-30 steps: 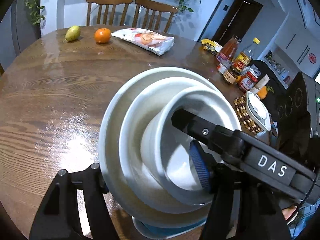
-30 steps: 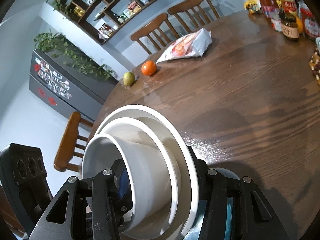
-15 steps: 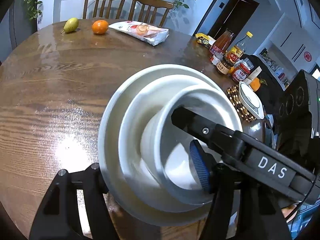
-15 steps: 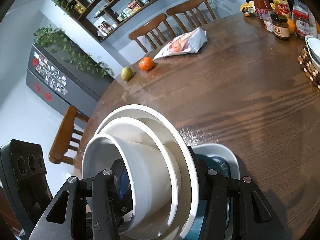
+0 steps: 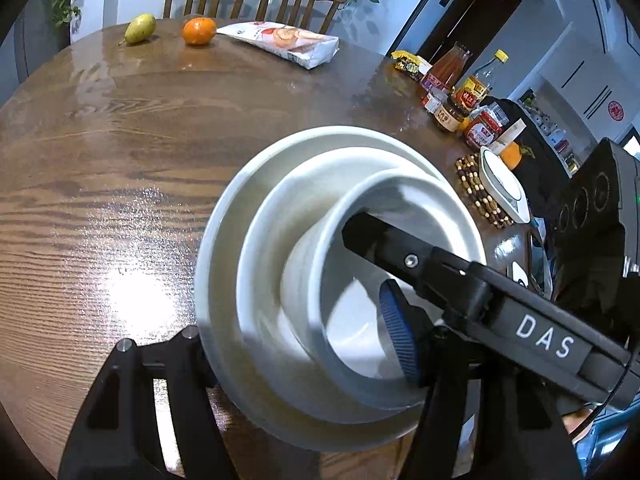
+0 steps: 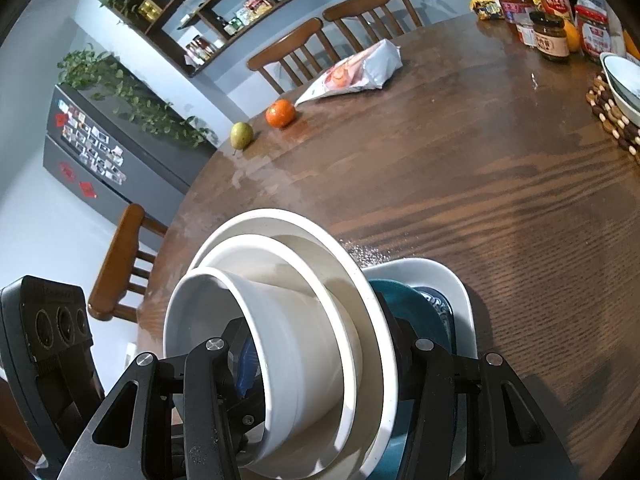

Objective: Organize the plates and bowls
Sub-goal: 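Lower the nested bowls onto the teal plate and open the right tool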

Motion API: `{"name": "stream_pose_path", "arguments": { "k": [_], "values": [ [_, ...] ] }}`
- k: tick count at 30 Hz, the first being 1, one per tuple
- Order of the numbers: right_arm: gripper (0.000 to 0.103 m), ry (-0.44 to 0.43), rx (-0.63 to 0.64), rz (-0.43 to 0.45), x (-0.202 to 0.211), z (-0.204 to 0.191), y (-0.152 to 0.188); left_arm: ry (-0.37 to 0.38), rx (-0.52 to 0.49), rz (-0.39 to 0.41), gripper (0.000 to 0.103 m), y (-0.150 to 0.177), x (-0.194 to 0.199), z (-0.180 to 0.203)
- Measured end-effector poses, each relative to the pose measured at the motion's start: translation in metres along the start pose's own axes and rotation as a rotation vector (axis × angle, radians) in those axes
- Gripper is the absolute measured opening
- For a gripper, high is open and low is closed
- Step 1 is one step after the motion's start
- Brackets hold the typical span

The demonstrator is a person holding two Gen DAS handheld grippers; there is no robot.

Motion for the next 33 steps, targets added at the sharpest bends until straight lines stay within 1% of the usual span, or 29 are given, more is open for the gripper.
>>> {"name": "stream_pose_path", "arguments": {
  "k": [5,14,18,30,33],
  "values": [
    [0.052,0.004,-0.014,-0.016,-0.002,0.004,0.004,0.003,0.002,-0.021,0.063,0.001,-0.003,-0.001],
    [0.052,0.012,-0.033,-0.008,0.008,0.01,0.01,0.019,-0.025,-0.043,0.063,0.005,-0.003,0.009],
    [0.052,0.008,-0.039,-0.001,0.011,0.012,0.012,0.019,-0.037,-0.039,0.063,0.008,-0.003,0.013],
    [0.052,0.018,-0.058,-0.036,0.0,0.019,0.014,0.012,-0.024,-0.078,0.063,0.007,-0.017,0.01],
    [0.052,0.016,-0.06,-0.039,-0.003,0.019,0.014,0.009,-0.024,-0.078,0.063,0.007,-0.018,0.009]
  ]
}}
Point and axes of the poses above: each gripper's, at about its wrist camera, not at the fingertips, and x roughly against the way its jaws point, z to its right, y to its underside, the point moved 2 cm from there along -x, roughly the way its jaws point, and after that the axes turned 8 degrees about x, right-handed, at the moved point
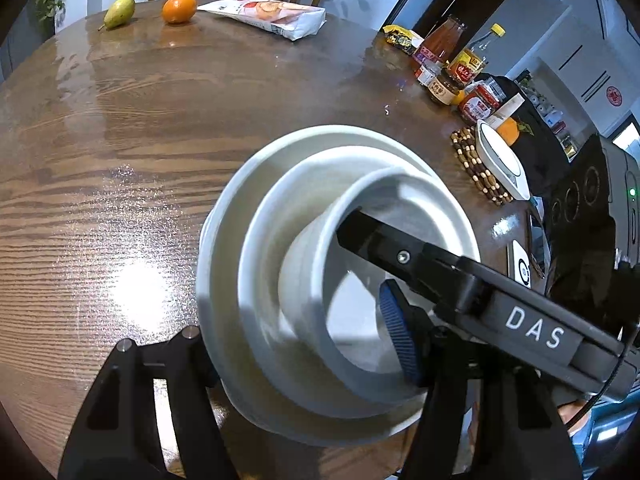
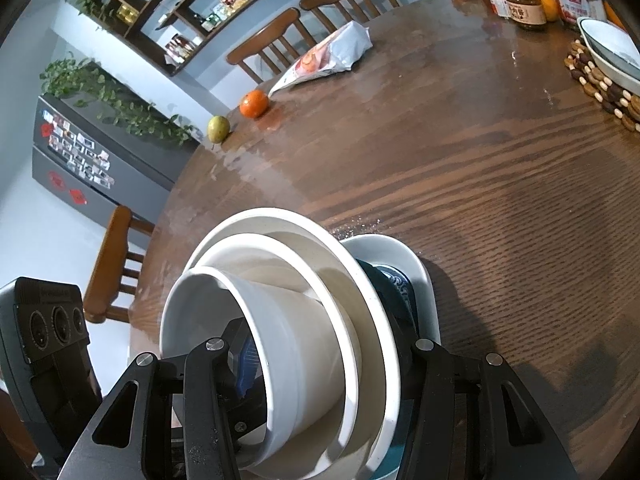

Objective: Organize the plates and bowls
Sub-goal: 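Lower the nested bowls onto the teal plate and open the right tool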

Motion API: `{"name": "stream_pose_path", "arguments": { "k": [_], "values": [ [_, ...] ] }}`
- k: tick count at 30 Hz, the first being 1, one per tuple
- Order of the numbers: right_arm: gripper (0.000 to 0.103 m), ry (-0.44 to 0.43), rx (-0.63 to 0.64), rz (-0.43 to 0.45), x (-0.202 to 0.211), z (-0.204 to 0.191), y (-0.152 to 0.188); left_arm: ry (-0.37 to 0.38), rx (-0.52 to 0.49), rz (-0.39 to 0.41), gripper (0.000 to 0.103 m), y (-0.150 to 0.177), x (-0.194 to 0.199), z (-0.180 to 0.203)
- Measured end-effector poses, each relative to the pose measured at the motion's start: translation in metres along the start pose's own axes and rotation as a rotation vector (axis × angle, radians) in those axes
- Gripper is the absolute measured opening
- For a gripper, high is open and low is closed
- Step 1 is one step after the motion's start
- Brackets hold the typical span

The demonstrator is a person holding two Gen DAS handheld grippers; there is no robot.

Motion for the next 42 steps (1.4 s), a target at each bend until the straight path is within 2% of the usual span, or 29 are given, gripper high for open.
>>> {"name": "stream_pose_path", "arguments": {
  "k": [13,18,24,26,28,31,32,34,37,42],
  "values": [
    [0.052,0.048,0.025,-0.016,-0.009,-0.001,-0.001,-0.012,-0.023,0.003,0.066,-0.003,-0.003,-0.002],
    [0.052,0.062,0.039,-0.047,-0.009,-0.003,-0.003,-0.046,-0.041,0.015,0.067,-0.004,-0.004,0.001],
    [0.053,0.066,0.039,-0.048,-0.007,-0.002,-0.002,-0.049,-0.06,0.004,0.067,-0.006,-0.004,0.0],
    [0.053,0.091,0.065,-0.04,-0.003,-0.006,-0.003,-0.051,-0.065,0.004,0.068,-0.006,-0.003,0.001],
    [0.056,0.113,0.089,-0.022,0.003,-0.009,-0.005,-0.064,-0.077,0.031,0.071,-0.008,0.002,0.002],
    [0.063,0.092,0.08,-0.02,0.007,-0.009,-0.007,-0.088,-0.086,0.056,0.077,-0.01,0.008,0.004],
    [0.063,0.094,0.084,-0.012,0.009,-0.009,-0.008,-0.121,-0.101,0.09,0.082,-0.011,0.011,0.005],
    [0.067,0.117,0.1,0.023,0.014,-0.011,-0.007,-0.166,-0.132,0.161,0.084,-0.009,0.018,0.007],
    [0.075,0.176,0.12,0.064,0.021,-0.013,-0.007,-0.151,-0.139,0.181,0.084,-0.008,0.023,0.006],
    [0.076,0.176,0.127,0.085,0.027,-0.012,-0.007,-0.151,-0.145,0.212,0.085,-0.008,0.028,0.006]
  ]
}}
Point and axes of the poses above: each gripper's, at about its wrist camera, not at the fingertips, and x roughly against the way its jaws point, z to its right, y to its underside, the point moved 2 cm from there along -x, roughly the way its jaws point, and after that the axes turned 8 degrees about x, right-handed, at the moved point
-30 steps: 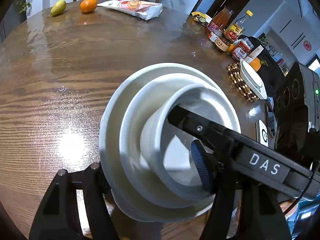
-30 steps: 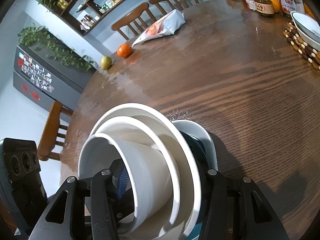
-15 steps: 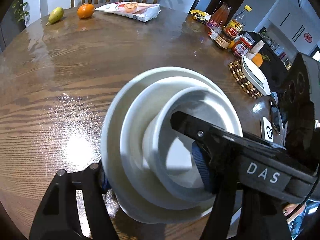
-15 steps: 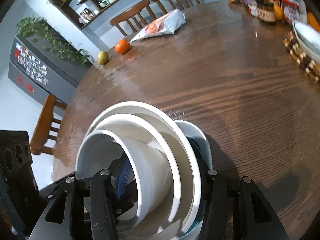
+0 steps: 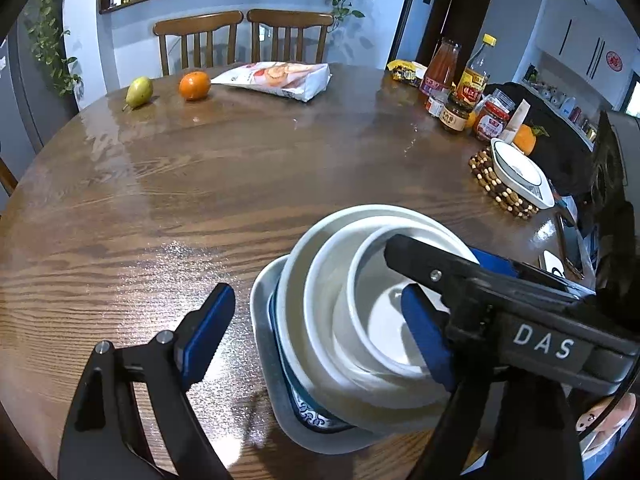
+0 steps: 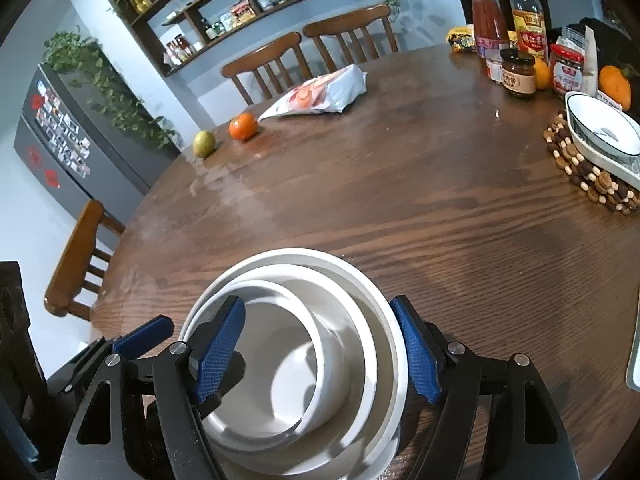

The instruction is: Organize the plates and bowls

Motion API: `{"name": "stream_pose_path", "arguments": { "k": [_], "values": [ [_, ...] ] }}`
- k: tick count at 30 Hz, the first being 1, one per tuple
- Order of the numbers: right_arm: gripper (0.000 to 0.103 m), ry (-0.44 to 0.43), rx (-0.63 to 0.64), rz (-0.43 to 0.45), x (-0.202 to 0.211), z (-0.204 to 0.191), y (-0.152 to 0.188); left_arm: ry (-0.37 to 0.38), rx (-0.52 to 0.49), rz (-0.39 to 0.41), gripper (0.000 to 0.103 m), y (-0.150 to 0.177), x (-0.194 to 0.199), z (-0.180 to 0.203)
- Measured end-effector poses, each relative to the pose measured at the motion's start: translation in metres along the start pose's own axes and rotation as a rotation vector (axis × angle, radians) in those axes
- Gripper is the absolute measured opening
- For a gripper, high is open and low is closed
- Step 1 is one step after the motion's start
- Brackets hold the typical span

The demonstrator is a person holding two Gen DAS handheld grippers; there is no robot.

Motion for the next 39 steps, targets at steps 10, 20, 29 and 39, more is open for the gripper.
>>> {"name": "stream_pose_path", "arguments": {
  "k": [10,20,29,39],
  "values": [
    [0.076,0.071,0.054,0.094,0.023,-0.003,0.004,-0.025,0.01,0.118,0.098,0.006,0.022,-0.01],
    [0.086,0.14,0.198,0.244,0.059,-0.022,0.027,-0.044,-0.023,0.169,0.102,0.025,0.036,-0.021],
    [0.095,0.139,0.27,0.322,0.076,-0.033,0.047,-0.055,-0.029,0.129,0.102,0.046,0.037,-0.03],
    [0.095,0.149,0.255,0.3,0.073,-0.018,0.064,-0.056,-0.014,0.09,0.102,0.059,0.036,-0.041]
  ]
}}
Point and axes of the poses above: each gripper's, at about its wrist camera, not at the fingertips, and x roughly against the way its jaws point, z to its right, y to its underside, the point moved 2 cm from there along -x, roughly the way its jaws point, and after that the axes turned 8 degrees about x, right-handed, at the moved point
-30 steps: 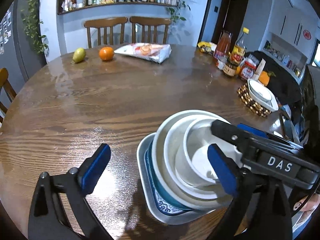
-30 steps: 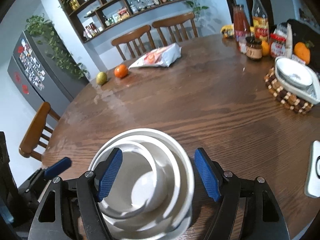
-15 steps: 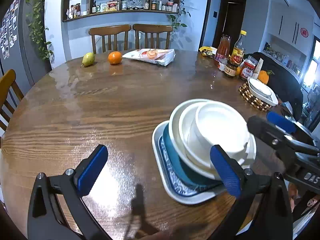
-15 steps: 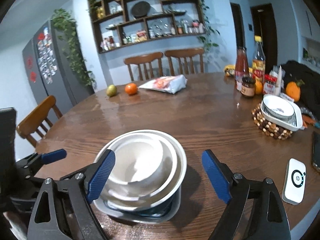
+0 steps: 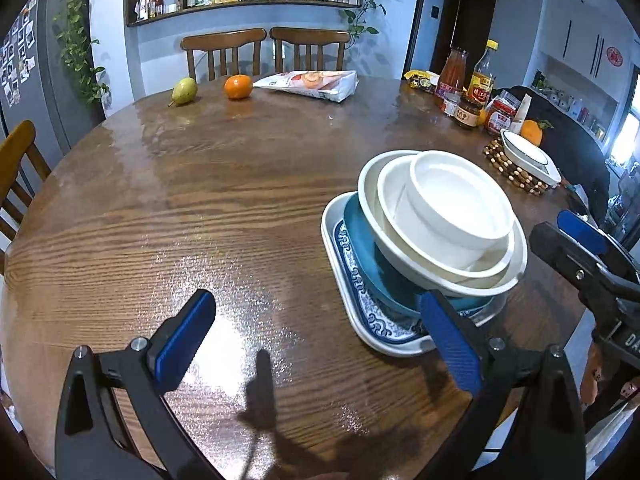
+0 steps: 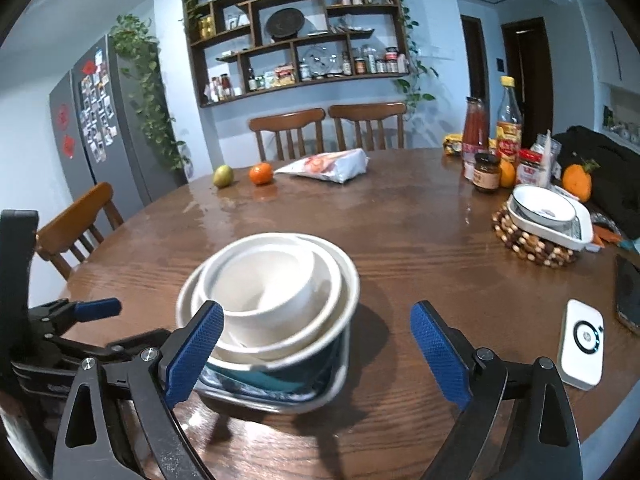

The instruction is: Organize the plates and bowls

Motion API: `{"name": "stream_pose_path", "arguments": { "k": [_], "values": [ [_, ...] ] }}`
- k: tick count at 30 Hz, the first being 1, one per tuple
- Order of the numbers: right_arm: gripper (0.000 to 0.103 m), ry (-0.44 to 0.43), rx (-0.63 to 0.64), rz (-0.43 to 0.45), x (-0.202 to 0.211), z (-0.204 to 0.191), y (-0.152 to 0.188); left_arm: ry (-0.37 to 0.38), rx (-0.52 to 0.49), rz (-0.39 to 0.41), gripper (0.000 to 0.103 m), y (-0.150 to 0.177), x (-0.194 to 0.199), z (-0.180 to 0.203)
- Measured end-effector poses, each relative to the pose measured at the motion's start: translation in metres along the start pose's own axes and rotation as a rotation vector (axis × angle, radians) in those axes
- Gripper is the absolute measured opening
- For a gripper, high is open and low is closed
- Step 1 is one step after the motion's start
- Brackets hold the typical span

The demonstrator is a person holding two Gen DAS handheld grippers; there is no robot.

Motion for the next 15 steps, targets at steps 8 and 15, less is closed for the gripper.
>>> {"name": "stream_pose_path", "arguments": {
  "k": [8,15],
  "values": [
    [0.095,0.04,0.021,-0.017,0.004,0.006,0.012,-0.008,0.024,-0.014,0.102,0.006,-0.003,-0.009],
    [0.095,0.053,0.044,-0.04,0.001,0.006,0.016,-0.008,0.016,-0.031,0.102,0.008,-0.006,-0.007]
  ]
}}
Point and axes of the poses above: each gripper's, at about its wrist camera, not at the fingertips, and x roughly against the way its jaws point, z to its right, y to its underside, the point moved 2 cm from there along -x, roughly the way its jaws point, and after that the axes turned 8 degrees about x, right-handed, at the moved point
